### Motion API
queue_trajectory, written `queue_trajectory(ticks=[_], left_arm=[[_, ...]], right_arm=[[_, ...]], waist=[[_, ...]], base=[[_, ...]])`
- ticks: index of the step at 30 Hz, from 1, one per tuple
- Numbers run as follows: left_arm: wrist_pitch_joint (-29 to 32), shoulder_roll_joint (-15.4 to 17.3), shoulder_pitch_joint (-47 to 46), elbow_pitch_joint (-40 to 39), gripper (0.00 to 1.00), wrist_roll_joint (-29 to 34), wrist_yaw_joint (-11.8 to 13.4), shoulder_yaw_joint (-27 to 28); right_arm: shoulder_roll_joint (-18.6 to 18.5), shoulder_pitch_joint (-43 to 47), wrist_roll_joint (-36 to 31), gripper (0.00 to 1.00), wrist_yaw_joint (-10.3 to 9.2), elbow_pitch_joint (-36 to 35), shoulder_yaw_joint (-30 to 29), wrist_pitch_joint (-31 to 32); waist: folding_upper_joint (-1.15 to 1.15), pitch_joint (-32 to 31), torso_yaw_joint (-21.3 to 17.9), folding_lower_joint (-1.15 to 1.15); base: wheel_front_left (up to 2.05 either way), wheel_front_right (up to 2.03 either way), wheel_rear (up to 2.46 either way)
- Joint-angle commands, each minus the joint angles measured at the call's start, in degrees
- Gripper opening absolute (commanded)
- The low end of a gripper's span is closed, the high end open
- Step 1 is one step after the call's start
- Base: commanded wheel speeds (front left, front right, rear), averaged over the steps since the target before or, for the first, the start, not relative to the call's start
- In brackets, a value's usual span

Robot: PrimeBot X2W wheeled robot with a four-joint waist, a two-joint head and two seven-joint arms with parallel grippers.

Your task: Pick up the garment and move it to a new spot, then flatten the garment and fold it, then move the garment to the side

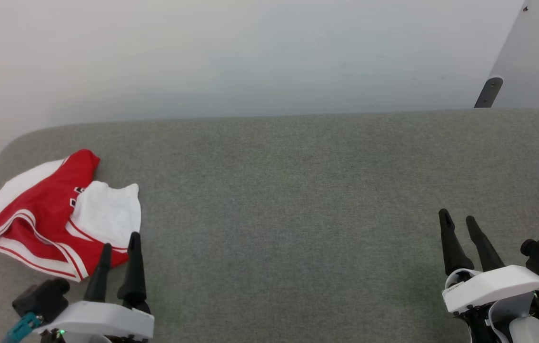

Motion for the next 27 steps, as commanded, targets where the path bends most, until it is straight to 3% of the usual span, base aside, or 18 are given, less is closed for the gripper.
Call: queue_trajectory(ticks=[1, 27], left_arm=[[-0.7, 0.4, 0.1, -1.1, 1.00, 2.1, 0.3, -0.1], [-4.4, 1.6, 0.8, 0.0, 1.00, 17.5, 1.0, -2.1]], right_arm=[[0.3, -1.0, -2.2, 1.00, 0.04, -0.8, -0.6, -0.7], [1.3, -1.0, -20.4, 1.00, 0.04, -0.4, -2.5, -4.4]], waist=[[0.00, 0.0, -0.1, 0.00], [0.00, 0.6, -0.3, 0.00]], base=[[0.00, 0.00, 0.00], [0.00, 0.00, 0.00]])
